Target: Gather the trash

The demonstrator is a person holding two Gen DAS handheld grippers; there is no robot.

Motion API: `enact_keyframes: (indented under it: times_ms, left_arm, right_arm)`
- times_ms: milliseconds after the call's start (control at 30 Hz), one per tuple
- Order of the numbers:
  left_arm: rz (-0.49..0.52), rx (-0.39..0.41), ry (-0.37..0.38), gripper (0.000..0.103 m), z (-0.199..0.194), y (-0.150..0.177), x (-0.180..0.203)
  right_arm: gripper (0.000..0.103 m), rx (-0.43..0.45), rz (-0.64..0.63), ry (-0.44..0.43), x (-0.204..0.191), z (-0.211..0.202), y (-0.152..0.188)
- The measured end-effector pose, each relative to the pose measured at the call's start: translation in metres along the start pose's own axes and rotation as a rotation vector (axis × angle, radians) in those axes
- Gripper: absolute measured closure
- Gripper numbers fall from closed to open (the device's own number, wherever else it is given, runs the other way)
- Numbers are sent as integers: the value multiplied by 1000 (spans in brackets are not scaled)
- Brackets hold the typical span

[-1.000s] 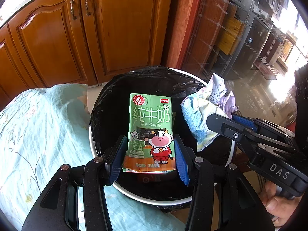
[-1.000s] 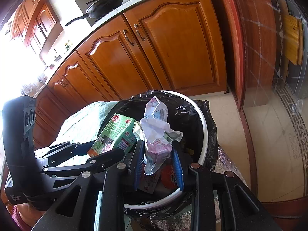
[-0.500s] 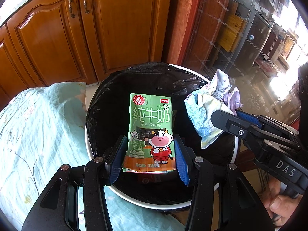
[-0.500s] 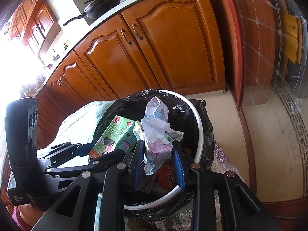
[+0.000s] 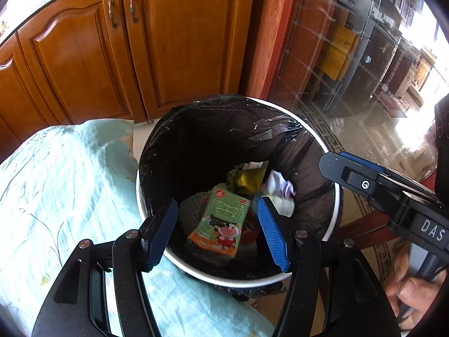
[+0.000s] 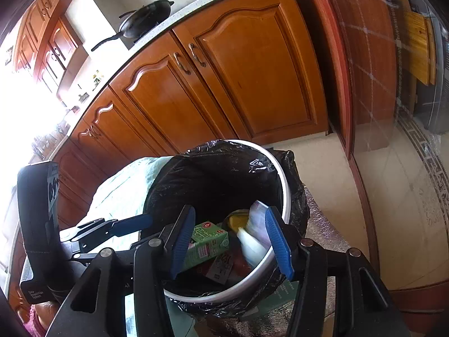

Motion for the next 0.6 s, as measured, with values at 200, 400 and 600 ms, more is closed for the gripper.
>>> enact_keyframes:
  times_ms: [200,400,600]
  left_arm:
    - [-59,45,30,38,-20,28,-17]
    - [-158,110,45,34,-46,71,-40]
    - [-245,177,64,30,-74,117,-61]
  right_arm:
    - [47,12,10,-20,-6,-9,12]
    - [42,26,25,-54,-19,-16,38]
    - [38,48,21,-90,-43,-23,69]
Point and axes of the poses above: each gripper's, at about its wrist camera, not at the fingertips, and z roughly the way its jaws point, x to its right, y to its underside, the point moved 5 cm from there along z, roughly the way its jaws point, and after that the axes turned 11 degrees about -x, right-handed, at the moved point
